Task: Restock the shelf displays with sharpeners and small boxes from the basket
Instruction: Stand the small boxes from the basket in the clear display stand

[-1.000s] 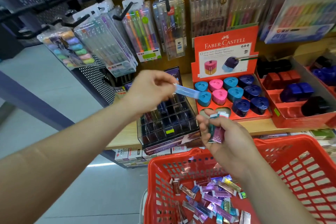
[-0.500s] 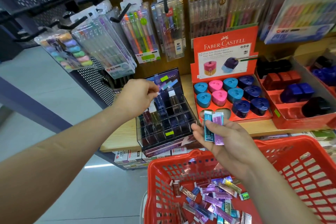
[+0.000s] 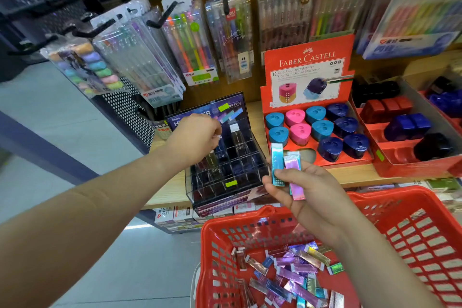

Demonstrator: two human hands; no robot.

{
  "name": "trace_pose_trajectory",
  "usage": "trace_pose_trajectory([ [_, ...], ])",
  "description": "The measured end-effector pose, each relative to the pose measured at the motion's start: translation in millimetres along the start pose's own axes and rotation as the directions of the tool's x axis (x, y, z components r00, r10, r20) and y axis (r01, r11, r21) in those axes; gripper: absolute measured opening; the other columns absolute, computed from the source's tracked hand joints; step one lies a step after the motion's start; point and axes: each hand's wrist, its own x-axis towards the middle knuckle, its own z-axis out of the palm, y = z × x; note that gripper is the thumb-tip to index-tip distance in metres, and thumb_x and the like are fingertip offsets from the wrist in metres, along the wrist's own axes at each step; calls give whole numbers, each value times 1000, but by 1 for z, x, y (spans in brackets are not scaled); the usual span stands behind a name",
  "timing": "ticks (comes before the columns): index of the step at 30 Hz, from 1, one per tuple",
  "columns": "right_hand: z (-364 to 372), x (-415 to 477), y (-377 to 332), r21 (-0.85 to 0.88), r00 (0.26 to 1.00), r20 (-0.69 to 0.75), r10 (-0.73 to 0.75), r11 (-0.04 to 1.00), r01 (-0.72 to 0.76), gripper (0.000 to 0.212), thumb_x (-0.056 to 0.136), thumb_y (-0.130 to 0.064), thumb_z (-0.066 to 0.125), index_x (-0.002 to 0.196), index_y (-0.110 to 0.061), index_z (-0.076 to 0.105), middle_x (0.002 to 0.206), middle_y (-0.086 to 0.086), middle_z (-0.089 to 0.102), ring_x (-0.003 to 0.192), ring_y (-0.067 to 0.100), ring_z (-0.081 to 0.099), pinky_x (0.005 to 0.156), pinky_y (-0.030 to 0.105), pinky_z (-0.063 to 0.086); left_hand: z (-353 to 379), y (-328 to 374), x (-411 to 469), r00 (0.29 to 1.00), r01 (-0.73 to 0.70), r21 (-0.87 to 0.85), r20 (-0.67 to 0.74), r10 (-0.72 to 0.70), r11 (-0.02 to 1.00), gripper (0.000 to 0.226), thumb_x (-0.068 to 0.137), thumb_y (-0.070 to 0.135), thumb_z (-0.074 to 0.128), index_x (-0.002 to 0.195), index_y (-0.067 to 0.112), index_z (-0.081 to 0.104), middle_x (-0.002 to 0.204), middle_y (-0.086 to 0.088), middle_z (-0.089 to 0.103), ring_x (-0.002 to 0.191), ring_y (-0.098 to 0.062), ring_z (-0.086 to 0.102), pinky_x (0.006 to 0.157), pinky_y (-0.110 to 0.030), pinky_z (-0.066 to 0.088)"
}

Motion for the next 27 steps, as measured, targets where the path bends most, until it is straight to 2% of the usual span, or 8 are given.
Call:
trace_pose_trajectory([
  [6, 1, 0, 2, -21, 999, -21, -24, 999, 24, 16, 85, 6, 63, 99, 0, 62, 80, 10, 71, 72, 20, 73, 57, 20, 57, -3, 2, 4, 996, 94, -125, 9, -94, 988, 9, 85, 22, 68, 93, 17, 70, 82, 7, 60, 92, -17, 61, 82, -32, 51],
  [8, 1, 0, 2, -53, 998, -43, -45, 998, 43, 13, 84, 3, 64, 96, -3, 64, 76, 8, 71, 68, 17, 73, 52, 17, 54, -11, 7, 2, 988, 157, -298, 36, -153, 942, 10, 85, 20, 70, 93, 15, 72, 81, 8, 63, 86, -13, 63, 81, -29, 52],
  [10, 1, 0, 2, -88, 996, -57, -73, 994, 68, 12, 84, 1, 65, 94, -6, 64, 71, 5, 71, 64, 13, 71, 47, 15, 49, -26, 19, -3, 964, 267, -659, 189, -188, 703, 10, 88, 19, 68, 88, 11, 74, 78, 3, 69, 71, -10, 63, 70, -25, 55],
  [12, 2, 0, 3, -104, 993, -65, -100, 990, 93, 13, 84, 1, 66, 95, -5, 65, 69, 4, 70, 60, 11, 69, 44, 14, 46, -39, 34, -13, 919, 379, -832, 390, -57, 405, 20, 91, 25, 63, 89, 8, 73, 78, -6, 71, 62, -10, 60, 58, -19, 53],
  [14, 2, -1, 3, -132, 990, -69, -123, 985, 113, 13, 84, 1, 66, 95, -5, 67, 70, 4, 70, 59, 10, 68, 44, 14, 45, -44, 45, -22, 890, 406, -854, 451, 72, 324, 22, 89, 25, 63, 93, 5, 72, 79, -11, 70, 60, -10, 60, 58, -17, 53],
  [21, 6, -3, 4, -256, 985, -93, -148, 959, 120, 14, 90, -11, 65, 102, -18, 66, 83, 4, 67, 56, 8, 56, 39, 17, 31, -47, 41, -30, 958, 287, -909, 274, -85, 301, 6, 83, 6, 70, 87, 9, 73, 76, -7, 71, 71, -14, 67, 67, -21, 56],
  [24, 1, -5, 1, -124, 998, -45, -33, 992, 27, 20, 93, -2, 54, 110, -11, 59, 93, 10, 69, 57, 11, 49, 45, 20, 27, -51, 17, -24, 953, 215, -866, 85, -291, 452, 8, 83, 7, 72, 83, 14, 72, 73, -7, 72, 71, -18, 70, 66, -25, 57],
  [27, -5, -7, -1, -54, 997, 69, 34, 998, -31, 26, 95, 8, 42, 118, 2, 54, 106, 18, 72, 77, 17, 68, 56, 23, 49, -44, 1, -22, 933, 207, -756, -37, -357, 621, 7, 82, 12, 74, 81, 19, 72, 69, 0, 71, 64, -13, 69, 72, -31, 60],
])
